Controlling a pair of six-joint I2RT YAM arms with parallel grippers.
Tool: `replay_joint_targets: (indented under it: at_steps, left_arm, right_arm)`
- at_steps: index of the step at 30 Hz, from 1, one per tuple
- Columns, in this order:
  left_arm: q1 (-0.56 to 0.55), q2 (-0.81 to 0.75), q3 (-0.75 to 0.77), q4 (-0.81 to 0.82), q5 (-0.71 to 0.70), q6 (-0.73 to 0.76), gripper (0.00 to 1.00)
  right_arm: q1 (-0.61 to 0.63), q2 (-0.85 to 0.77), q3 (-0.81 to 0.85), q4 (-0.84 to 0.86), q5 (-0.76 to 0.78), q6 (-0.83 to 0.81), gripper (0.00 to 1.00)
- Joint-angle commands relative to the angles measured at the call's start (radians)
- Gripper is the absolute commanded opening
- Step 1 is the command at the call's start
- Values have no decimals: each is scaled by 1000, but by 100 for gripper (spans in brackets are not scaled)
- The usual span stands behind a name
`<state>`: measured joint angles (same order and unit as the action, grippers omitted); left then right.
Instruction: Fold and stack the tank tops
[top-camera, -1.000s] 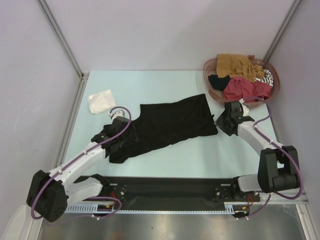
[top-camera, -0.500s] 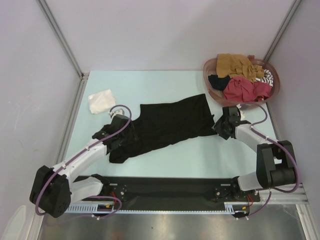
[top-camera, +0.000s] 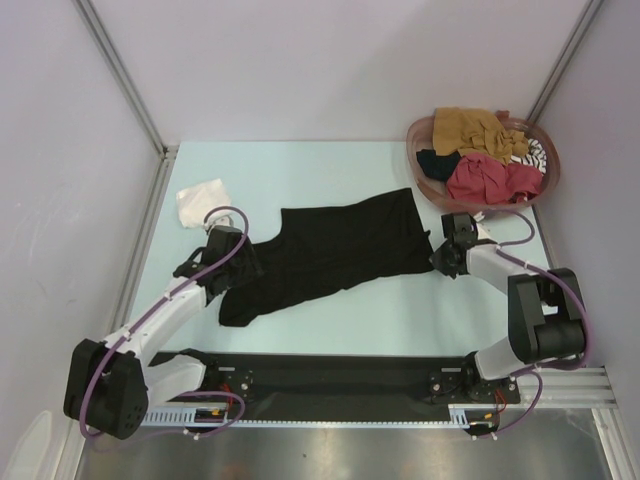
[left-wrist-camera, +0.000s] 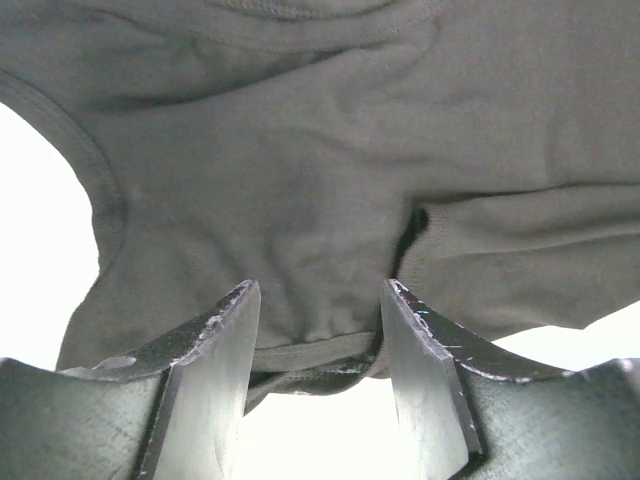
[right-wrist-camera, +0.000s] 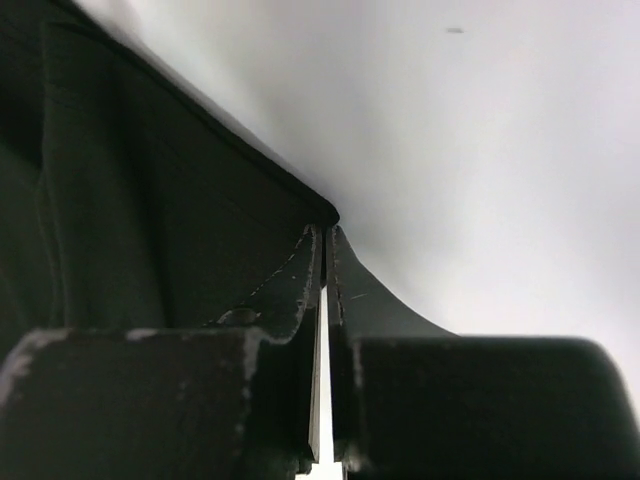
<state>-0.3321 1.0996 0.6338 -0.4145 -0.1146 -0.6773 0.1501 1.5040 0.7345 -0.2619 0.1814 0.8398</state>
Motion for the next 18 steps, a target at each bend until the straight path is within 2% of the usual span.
replay_joint_targets:
  at_steps: [1,4,9,12,18]
  left_arm:
    - [18,-26,-2,6,12,32,57]
    - [19,-17,0,13,10,35,58]
    - [19,46,15,36,1,38,58]
    - [31,89,36,26,-51,39,58]
    - [152,149,40,89,-40,36,58]
  right_arm:
    - [-15,-60,-6,-111,137,27,0]
    - [-35,-169,-66,-166,155,36,0]
    - [-70,-298,-168,-197,86,30,0]
    - [-78,-307,-169,-218,59,31,0]
    - [-78,-304,-172,-209,49,10,0]
